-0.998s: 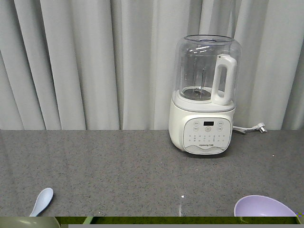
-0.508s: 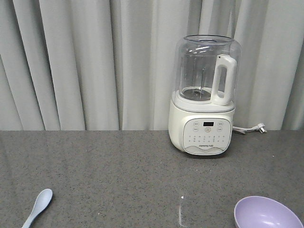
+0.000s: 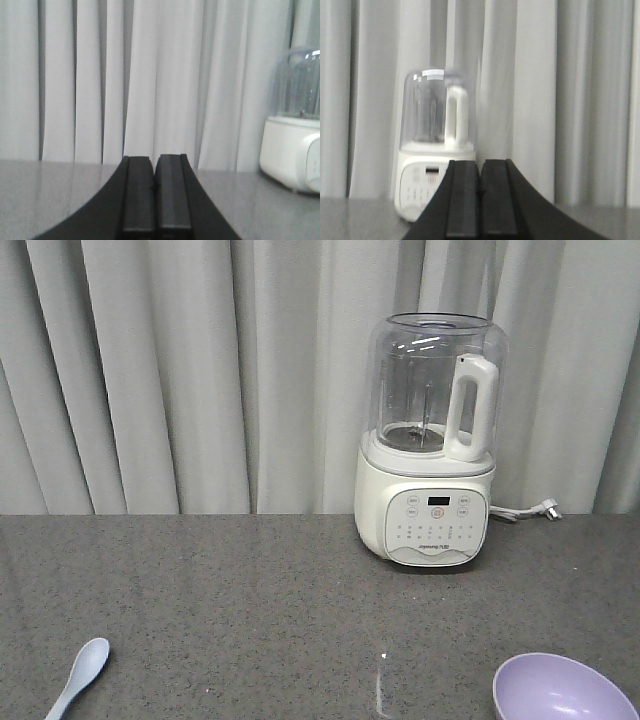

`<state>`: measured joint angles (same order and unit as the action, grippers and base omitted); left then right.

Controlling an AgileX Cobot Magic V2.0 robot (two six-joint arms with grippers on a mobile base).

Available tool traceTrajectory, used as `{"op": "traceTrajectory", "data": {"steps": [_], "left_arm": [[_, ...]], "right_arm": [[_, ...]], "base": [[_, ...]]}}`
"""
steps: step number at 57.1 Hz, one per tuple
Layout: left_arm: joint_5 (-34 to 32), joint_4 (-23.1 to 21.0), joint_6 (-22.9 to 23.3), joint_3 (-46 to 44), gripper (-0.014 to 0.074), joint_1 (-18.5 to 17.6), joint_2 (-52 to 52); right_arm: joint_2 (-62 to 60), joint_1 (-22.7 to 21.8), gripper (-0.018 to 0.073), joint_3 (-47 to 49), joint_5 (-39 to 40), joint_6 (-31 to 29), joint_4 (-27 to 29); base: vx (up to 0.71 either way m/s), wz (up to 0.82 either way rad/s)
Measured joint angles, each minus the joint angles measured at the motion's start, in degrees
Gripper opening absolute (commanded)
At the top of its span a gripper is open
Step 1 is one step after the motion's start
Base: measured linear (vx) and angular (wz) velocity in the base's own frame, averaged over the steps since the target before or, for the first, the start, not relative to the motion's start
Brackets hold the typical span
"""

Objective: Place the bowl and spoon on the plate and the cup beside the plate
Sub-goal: 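Lower the left gripper onto the white spoon handle and close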

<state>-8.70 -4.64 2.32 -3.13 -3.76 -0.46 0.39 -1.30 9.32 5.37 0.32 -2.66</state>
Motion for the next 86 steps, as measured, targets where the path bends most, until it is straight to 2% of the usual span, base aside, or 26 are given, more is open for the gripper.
{"op": "traceTrajectory", "data": {"steps": [7,14,20,26,36,44,49,60,65,69,75,86], "left_arm": [[-1.1,-0.3,-3.5,-12.8,0.0003,0.0,6.5],[-1.3,-0.3,-7.5,-28.7,0.0003,0.0,19.5],[0.5,-0.3,-8.9,-39.2,0.0003,0.0,32.2],[2.0,-0.3,-9.1,-44.6,0.0003,0.0,42.3],[4.6,-0.3,-9.1,-45.4,0.0015,0.0,49.3],[5.2,-0.3,-9.1,-45.4,0.0104,0.0,49.8],[5.5,-0.3,-9.1,-45.4,0.0206,0.0,49.8],[8.2,-0.3,-9.2,-45.4,0.0512,0.0,49.8],[9.3,-0.3,-9.3,-45.4,0.0594,0.0,49.8],[9.1,-0.5,-9.0,-45.4,0.0610,0.0,49.8],[9.7,-2.8,-5.5,-45.4,0.0590,0.0,49.8],[21.8,-2.0,-5.5,-47.9,0.0549,0.0,53.7]], "right_arm": [[8.8,0.0,-0.0009,13.7,-3.8,-3.4,0.0],[21.1,0.0,-0.0009,24.2,-5.0,-4.0,0.0],[30.1,0.0,-0.0009,29.3,-3.3,-4.0,0.0],[36.8,0.0,-0.0009,30.6,-0.7,-3.9,0.1],[41.1,0.0,0.0004,30.6,-0.9,-0.9,0.2],[41.0,0.0,0.0090,30.6,-1.0,-0.3,0.2],[41.0,0.0,0.0202,30.6,-1.8,-0.3,0.2],[41.0,0.0,0.0580,30.6,-4.5,-0.3,0.2],[41.0,0.0,0.0686,30.6,-4.2,-0.3,0.2],[41.0,0.0,0.0716,30.6,-3.2,-0.3,0.2],[41.0,0.0,0.0706,30.6,-1.6,0.1,0.2],[41.0,0.0,0.0638,30.6,-1.3,0.4,0.2]], "base": [[0.00,0.00],[0.00,0.00],[0.00,0.00],[0.00,0.00],[0.00,0.00],[0.00,0.00],[0.00,0.00],[0.00,0.00],[0.00,0.00],[0.00,0.00],[0.00,0.00],[0.00,0.00]]}}
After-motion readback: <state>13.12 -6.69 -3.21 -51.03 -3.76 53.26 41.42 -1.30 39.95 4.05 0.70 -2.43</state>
